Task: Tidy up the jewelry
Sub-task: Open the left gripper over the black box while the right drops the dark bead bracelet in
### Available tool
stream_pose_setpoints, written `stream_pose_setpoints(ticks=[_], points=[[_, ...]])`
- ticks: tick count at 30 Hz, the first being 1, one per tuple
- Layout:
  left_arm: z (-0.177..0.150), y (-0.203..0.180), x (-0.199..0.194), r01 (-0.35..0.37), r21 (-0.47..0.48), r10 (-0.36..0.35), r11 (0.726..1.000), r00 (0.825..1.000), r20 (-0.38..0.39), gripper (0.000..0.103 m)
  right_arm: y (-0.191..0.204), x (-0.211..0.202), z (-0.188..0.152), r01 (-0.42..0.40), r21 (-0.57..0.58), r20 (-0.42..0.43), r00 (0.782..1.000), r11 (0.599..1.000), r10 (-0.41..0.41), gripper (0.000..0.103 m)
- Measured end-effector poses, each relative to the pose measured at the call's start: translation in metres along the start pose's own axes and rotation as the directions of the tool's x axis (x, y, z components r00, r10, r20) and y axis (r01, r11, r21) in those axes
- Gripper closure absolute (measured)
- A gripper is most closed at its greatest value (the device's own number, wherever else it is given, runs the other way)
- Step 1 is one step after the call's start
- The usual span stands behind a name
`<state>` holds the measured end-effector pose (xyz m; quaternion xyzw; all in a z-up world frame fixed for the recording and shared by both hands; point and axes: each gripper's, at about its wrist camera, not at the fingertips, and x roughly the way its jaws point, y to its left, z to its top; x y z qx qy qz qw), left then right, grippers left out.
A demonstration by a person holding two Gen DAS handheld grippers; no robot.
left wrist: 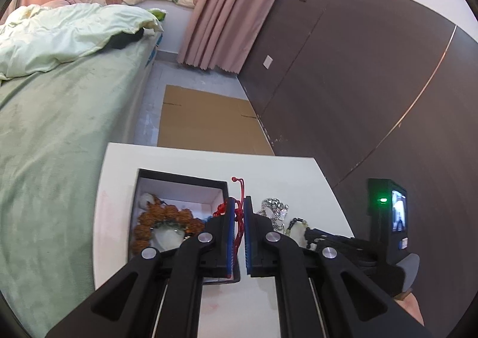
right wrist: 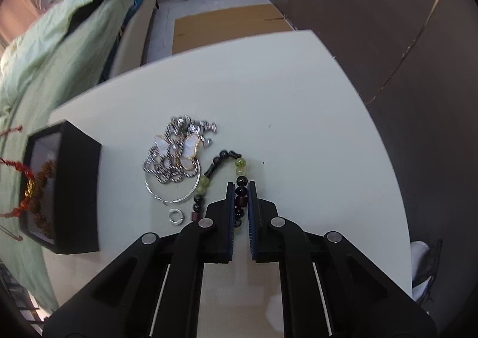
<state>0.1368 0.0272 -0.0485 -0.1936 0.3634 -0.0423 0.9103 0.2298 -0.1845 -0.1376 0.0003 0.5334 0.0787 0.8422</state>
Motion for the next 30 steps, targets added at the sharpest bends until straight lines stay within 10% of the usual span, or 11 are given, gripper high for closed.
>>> stream_pose_setpoints(ticks=[20,22,25,30], points=[[-0.009,0.026,-0.005,-0.023,-0.057,0.019,0.998,0.998,-0.057,0.098,0.026,-0.091,-0.014,-0.345,0.005,0.217,0.916,0.938,0.336,0.094],[-0.008,0.029,-0.004,-0.024,-0.066,0.021,0.998,0.998,-0.06,0.092,0.033,-0.095,-0.013,-0.374,-0.005,0.227,0.903,0.928,0.365,0.094],[-0.004,0.035,-0.013,-0.037,-0.085,0.035,0.996,0.999,-0.019,0.055,0.042,-0.098,-0.013,-0.412,-0.019,0.239,0.883,0.911,0.404,0.094],[0.001,0.041,-0.023,-0.048,-0.101,0.049,0.994,0.999,0.009,0.054,0.053,-0.102,-0.014,-0.491,-0.037,0.245,0.84,0.87,0.484,0.094]])
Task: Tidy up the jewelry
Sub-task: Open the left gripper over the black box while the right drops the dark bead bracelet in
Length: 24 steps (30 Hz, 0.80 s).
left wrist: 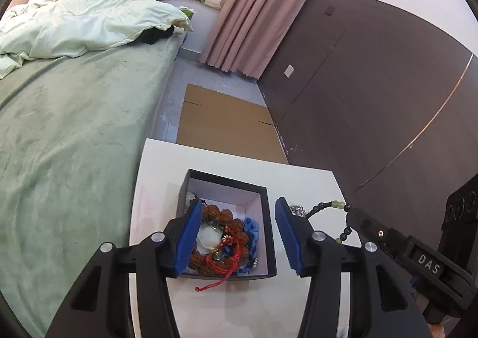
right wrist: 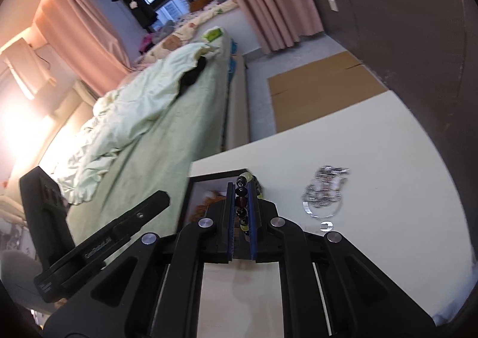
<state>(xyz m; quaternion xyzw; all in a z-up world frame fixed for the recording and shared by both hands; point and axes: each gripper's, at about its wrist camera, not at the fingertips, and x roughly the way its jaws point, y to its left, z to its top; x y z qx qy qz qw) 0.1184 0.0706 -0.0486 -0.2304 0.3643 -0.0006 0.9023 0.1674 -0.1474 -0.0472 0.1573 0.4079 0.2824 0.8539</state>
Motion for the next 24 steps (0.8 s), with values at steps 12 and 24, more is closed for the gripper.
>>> stream_pose_setpoints(ticks=[12,24], points=[[0.009,0.023,-0.017,-0.028,-0.063,0.031,0.998,0.999,0.039,0.054,0.02,0.021,-0.009,-0.17,0.05,-0.063,0.983,0.984,0.173,0.094],[0.008,0.029,-0.024,-0.026,-0.072,0.029,0.997,0.999,0.042,0.054,0.006,0.028,-0.01,-0.097,0.047,-0.121,0.987,0.994,0.102,0.07]])
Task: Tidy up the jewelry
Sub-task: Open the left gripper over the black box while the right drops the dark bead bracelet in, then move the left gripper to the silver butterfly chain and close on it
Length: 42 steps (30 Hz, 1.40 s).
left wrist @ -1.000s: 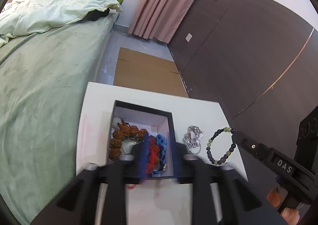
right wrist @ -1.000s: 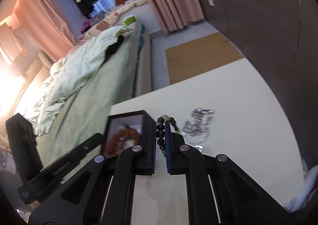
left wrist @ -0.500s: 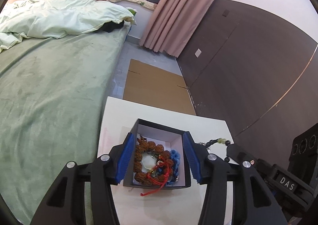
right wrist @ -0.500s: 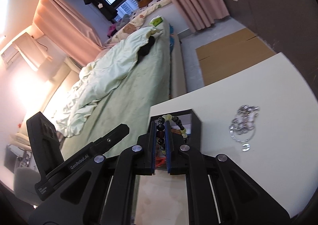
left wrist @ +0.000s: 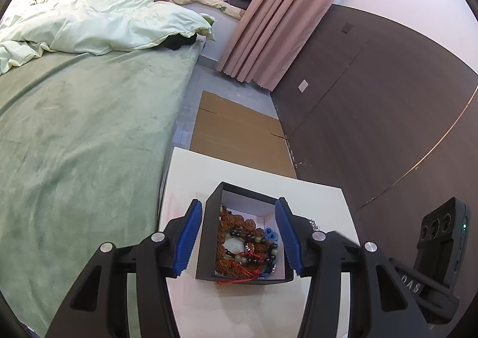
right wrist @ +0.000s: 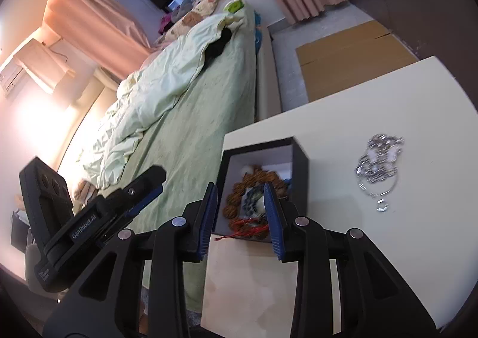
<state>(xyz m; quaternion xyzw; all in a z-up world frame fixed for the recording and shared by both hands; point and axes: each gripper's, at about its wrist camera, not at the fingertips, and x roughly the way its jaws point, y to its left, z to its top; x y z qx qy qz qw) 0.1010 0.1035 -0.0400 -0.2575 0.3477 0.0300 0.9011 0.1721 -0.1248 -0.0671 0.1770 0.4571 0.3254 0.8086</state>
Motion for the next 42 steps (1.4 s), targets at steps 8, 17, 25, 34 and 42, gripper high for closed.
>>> stream_pose_setpoints(ticks=[8,17,25,34,42], points=[[-0.005,-0.012,0.001,0.017,0.037,-0.017,0.999,1.0,-0.01,0.054,-0.028,-0.024,0.009,0.036,0.041,0.035,0.999,0.999,-0.038,0.051],[-0.015,-0.038,0.011,0.049,0.102,-0.045,0.994,0.998,-0.034,0.054,-0.052,-0.043,0.014,0.111,0.047,0.063,0.991,0.993,-0.114,0.033],[-0.026,-0.069,0.033,0.068,0.158,-0.057,0.985,0.996,-0.074,0.054,-0.1,-0.042,0.013,0.214,0.162,-0.023,0.977,0.963,-0.213,0.034],[-0.039,-0.108,0.059,0.104,0.243,-0.075,0.964,0.989,-0.126,0.056,-0.131,-0.048,0.021,0.217,0.269,-0.035,0.976,0.939,-0.215,0.037],[-0.046,-0.136,0.093,0.113,0.302,-0.044,0.947,0.973,-0.225,0.072,-0.149,-0.056,0.03,0.213,0.334,-0.021,0.976,0.918,-0.218,0.038]])
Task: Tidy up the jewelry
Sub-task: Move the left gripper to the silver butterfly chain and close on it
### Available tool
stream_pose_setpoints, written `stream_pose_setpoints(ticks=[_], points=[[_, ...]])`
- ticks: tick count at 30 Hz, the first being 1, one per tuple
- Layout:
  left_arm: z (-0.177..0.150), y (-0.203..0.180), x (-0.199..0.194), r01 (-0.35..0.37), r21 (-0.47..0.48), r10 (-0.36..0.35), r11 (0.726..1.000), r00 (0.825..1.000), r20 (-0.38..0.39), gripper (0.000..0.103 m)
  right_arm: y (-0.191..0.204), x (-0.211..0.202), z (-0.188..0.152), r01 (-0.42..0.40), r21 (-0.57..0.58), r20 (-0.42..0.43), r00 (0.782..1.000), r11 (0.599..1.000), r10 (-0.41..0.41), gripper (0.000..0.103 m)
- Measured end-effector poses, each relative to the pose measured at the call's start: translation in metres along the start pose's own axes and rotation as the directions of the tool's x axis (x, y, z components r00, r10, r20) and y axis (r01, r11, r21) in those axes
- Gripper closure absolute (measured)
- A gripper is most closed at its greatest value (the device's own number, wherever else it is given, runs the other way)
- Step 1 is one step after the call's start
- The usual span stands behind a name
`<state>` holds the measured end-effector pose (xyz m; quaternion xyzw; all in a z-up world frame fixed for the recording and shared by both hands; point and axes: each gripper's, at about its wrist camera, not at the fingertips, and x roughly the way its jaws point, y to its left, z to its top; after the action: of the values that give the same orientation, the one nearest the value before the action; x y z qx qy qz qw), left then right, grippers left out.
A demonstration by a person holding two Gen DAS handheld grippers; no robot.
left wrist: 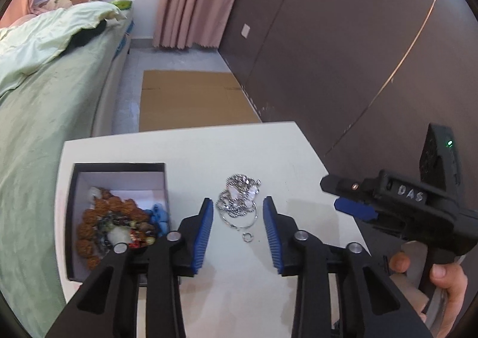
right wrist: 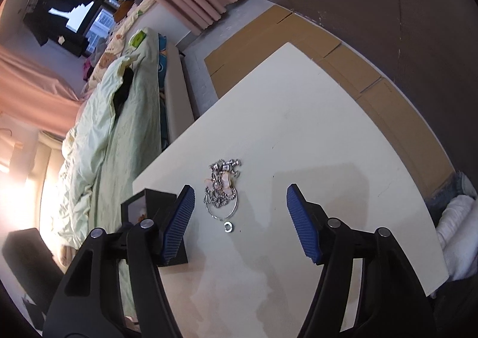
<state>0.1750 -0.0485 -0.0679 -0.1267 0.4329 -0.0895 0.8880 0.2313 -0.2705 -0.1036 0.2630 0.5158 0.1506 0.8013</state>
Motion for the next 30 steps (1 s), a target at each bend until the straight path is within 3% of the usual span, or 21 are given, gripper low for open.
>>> stream_pose_setpoints(ticks=[9,13,25,30], points=[[-0.002,-0.016,0.05,0.032,0.049,-0.028,0.998,0.997,-0.075,0.077,-0.007,0.0,0.01,-0.024,0.037,-0.013,1.0,0.999,0.024,0.038],[-0.009,-0.023,0.069,0.006,0.123,0.004,0.992,0.997,-0.082,0.077,-0.005,0.004,0.014,-0.024,0.033,-0.02,1.0,0.999,0.024,0.038],[-0.009,-0.021,0.111,-0.049,0.134,0.068,0.99,0.987,-0.147,0.076,-0.002,0.014,0.027,-0.021,0.022,-0.043,0.999,1.0,0.022,0.038],[-0.011,-0.027,0.114,-0.07,0.169,0.093,0.983,0.987,-0.134,0.076,-0.002,0.02,0.029,-0.013,0.029,-0.054,0.998,0.999,0.014,0.038]])
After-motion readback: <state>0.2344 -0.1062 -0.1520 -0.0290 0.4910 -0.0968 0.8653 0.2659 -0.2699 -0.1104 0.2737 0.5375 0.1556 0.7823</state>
